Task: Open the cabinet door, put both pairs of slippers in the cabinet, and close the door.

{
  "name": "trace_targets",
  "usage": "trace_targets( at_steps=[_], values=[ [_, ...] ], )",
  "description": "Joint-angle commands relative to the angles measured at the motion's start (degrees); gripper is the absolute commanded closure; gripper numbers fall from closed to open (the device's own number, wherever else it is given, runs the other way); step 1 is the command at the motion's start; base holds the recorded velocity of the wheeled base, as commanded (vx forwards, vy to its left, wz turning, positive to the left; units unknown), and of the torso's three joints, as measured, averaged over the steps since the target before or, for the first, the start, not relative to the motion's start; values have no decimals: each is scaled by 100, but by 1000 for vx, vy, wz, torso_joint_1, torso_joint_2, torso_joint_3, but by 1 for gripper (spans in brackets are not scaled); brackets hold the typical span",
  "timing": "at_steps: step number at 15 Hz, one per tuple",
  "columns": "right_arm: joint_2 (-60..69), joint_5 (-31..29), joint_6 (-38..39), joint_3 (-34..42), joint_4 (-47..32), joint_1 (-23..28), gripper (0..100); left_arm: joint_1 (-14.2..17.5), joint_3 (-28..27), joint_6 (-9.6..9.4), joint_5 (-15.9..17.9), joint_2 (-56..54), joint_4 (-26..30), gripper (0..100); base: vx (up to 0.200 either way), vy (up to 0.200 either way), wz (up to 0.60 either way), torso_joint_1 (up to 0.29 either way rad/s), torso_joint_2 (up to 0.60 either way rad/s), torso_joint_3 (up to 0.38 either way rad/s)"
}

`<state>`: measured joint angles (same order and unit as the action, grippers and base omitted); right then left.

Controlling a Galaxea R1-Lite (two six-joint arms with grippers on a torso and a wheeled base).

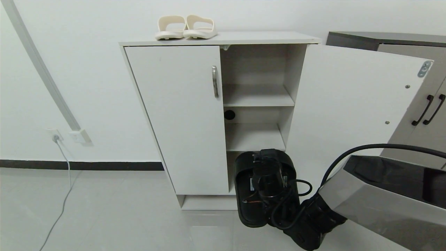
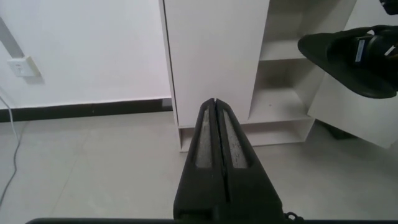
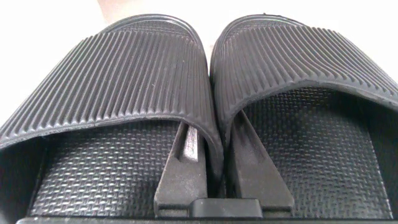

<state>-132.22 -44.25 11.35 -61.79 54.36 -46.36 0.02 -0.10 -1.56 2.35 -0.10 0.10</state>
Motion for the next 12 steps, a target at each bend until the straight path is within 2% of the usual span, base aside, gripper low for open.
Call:
trace_targets(
  at_steps=[1, 8, 12],
  values=[
    [-58, -5, -1, -8, 5, 4, 100, 6, 1, -2, 2, 10, -1, 100, 0, 0, 0, 2, -2, -183],
    [-199, 13, -1, -78, 110, 48, 100, 6, 1, -2, -7, 10, -1, 100, 0, 0, 0, 7, 4, -190],
    [-559, -5, -221, -184, 664, 180, 100, 6, 1, -2, -7, 10, -1, 100, 0, 0, 0, 2, 2, -195]
  ],
)
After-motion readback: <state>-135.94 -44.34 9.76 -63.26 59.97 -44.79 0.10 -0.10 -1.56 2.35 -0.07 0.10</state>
